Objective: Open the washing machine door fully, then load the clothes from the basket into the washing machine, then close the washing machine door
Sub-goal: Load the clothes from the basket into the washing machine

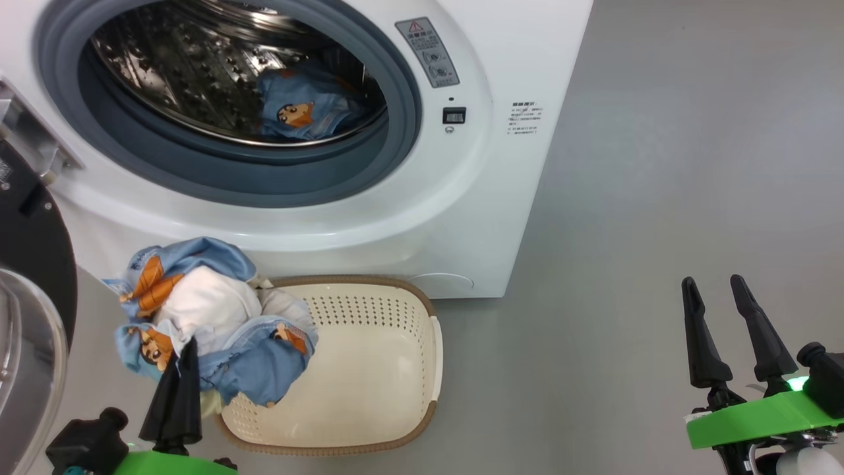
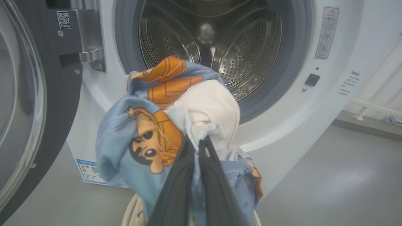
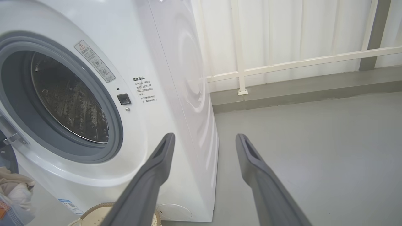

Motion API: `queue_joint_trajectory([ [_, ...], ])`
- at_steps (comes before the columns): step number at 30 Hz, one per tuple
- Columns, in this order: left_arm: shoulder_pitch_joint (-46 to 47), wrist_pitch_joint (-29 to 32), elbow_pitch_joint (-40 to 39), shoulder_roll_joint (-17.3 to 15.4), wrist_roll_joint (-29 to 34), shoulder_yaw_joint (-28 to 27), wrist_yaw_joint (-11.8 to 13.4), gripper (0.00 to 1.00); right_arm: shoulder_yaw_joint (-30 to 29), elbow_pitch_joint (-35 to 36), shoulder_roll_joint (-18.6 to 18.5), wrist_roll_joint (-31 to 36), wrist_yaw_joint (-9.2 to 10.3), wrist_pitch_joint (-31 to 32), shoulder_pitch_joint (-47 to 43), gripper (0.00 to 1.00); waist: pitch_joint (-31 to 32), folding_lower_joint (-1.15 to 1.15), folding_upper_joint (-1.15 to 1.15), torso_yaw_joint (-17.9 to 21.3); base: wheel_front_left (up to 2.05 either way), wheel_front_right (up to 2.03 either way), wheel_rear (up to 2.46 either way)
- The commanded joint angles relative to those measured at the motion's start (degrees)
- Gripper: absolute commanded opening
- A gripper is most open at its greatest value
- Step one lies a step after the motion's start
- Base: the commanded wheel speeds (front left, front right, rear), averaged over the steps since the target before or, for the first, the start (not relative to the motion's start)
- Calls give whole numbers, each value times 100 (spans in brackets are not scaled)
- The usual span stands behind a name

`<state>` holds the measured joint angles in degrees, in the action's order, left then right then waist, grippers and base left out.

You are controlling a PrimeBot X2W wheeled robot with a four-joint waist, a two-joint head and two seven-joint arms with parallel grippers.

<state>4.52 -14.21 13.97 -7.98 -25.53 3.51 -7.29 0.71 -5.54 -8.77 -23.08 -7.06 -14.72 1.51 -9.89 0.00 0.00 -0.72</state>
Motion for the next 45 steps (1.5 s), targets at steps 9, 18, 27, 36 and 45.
queue_joint_trajectory([
  [9,491,-79,-251,-145,38,-227,-20,0,83,196,-21,11,-43,-28,83,100,-416,0,0,247,0,0,0],
  [18,1807,-79,114,-316,-17,-466,-20,0,93,248,110,18,-43,-28,314,100,-1017,0,0,472,0,0,0],
  [27,3490,-79,1018,-684,-264,-430,-20,0,192,287,240,18,-43,-28,690,100,-1657,0,0,743,0,0,0],
  [36,5132,-79,2372,-1072,-584,-428,-20,0,328,286,393,6,-43,-28,1004,100,-2126,0,0,1143,0,0,0],
  [45,6363,-79,3018,-1519,-421,-602,-20,83,401,343,476,-9,-43,-28,1228,100,-2598,0,0,1498,0,0,0],
])
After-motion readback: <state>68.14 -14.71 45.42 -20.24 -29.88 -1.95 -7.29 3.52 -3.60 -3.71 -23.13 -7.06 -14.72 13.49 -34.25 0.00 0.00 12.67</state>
